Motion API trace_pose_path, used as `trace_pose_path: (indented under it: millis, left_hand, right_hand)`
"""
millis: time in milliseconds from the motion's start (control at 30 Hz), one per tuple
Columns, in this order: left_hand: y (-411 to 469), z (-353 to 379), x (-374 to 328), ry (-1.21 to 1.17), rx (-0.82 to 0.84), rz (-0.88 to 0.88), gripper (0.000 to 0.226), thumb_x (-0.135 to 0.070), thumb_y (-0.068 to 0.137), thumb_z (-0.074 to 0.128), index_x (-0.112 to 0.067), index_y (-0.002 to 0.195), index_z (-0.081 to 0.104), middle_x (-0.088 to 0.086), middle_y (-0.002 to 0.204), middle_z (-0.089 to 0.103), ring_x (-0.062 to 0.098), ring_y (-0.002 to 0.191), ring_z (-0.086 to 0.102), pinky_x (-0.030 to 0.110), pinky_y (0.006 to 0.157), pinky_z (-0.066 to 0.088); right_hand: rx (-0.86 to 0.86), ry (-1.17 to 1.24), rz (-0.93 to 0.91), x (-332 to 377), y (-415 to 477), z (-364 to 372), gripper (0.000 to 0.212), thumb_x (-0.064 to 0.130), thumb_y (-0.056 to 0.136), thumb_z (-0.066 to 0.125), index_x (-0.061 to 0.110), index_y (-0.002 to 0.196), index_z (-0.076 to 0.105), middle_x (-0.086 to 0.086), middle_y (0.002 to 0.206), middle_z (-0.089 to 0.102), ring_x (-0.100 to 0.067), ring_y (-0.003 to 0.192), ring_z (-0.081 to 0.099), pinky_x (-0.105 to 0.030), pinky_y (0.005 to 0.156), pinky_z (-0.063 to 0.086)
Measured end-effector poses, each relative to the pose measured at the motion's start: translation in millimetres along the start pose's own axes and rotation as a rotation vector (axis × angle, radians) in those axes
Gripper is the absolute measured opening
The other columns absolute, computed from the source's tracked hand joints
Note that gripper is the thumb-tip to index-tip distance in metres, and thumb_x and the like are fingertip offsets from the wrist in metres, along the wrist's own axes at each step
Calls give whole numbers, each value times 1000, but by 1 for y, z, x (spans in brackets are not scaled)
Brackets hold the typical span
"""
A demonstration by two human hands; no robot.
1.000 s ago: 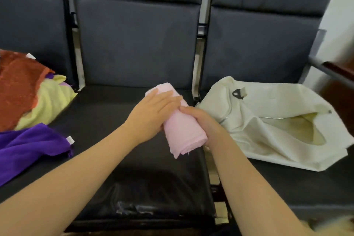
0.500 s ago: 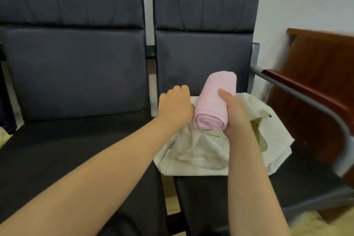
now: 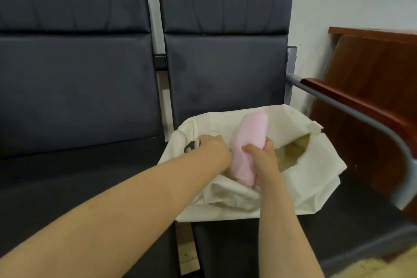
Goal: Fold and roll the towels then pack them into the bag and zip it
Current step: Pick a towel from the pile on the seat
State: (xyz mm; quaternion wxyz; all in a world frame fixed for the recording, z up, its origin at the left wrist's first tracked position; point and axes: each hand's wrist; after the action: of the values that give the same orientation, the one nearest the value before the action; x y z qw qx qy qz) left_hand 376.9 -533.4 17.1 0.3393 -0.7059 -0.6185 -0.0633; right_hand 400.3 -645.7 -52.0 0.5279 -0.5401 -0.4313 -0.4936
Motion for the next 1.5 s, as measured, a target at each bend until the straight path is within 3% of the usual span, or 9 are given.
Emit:
trace_pose_path:
  millis: [100,300,467,633,833,1000,1233,1333,1500]
  left_hand:
    - [8,8,13,84,-195,-150,50,-41,92,46,-22,139,42,7,142,24,26,126,31,39,103,29]
    - [2,16,29,-387,-185,-371,63,-45,84,55,-20,140,39,13,157,-12,37,130,30,50,102,34]
    - [-3,34,35,-682,-377,-365,63,-42,77,64,-19,130,38,7,149,7,30,122,35,40,85,39]
    - [-4,40,42,-828,-435,-387,63,-48,77,62,-23,128,36,7,151,3,30,127,32,44,90,41]
    - [-3,32,49,-1043,-474,-399,50,-45,79,59,-18,114,36,6,115,30,27,91,47,36,72,43]
    - [-12,31,49,-969,-465,-292,59,-41,76,59,-21,124,30,2,116,28,25,92,47,34,69,42]
    - [-35,59,55,-718,-451,-191,83,-41,74,62,-33,139,11,-1,135,19,17,92,43,31,64,45]
    - [-42,63,51,-680,-440,-179,88,-44,76,59,-32,143,4,0,142,12,16,98,40,27,59,39]
    - [-43,66,45,-646,-435,-180,88,-41,77,61,-31,144,6,2,146,7,18,108,42,26,58,36]
  right_hand:
    - [86,-8,140,-11,-5,-1,63,27,66,70,19,124,48,-5,111,59,-30,103,57,-48,93,49]
    - [250,222,214,-10,2,-15,72,14,54,69,14,125,57,-19,120,65,-40,111,61,-51,94,50]
    - [478,-58,261,1,7,-15,66,16,58,66,18,124,59,-14,115,69,-35,108,64,-48,96,49]
    - [599,-341,356,32,13,-8,55,13,62,63,9,117,61,-11,101,70,-26,85,66,-32,74,54]
    - [507,-691,416,54,21,-25,32,14,76,63,10,107,67,-18,94,69,-34,88,65,-43,88,52]
    - [809,-822,400,56,17,7,50,23,67,69,17,116,68,-10,111,72,-27,103,68,-43,96,51]
    - [421,-181,333,22,33,53,51,30,70,72,5,113,64,-12,100,69,-28,89,66,-35,82,55]
    - [449,-360,403,-4,26,66,79,52,57,78,9,121,61,-11,116,67,-27,105,63,-37,99,48]
    - [429,-515,214,-15,22,81,58,50,90,57,6,129,54,-13,120,65,-29,105,63,-38,97,49]
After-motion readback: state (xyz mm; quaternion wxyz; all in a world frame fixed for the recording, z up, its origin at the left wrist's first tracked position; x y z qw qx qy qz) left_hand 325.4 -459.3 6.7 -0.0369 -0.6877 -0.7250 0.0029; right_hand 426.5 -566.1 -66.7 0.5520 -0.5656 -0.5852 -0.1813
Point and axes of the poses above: each hand's wrist, its own y-axis towards the middle knuckle, its own z-axis out of the palm, x = y × z
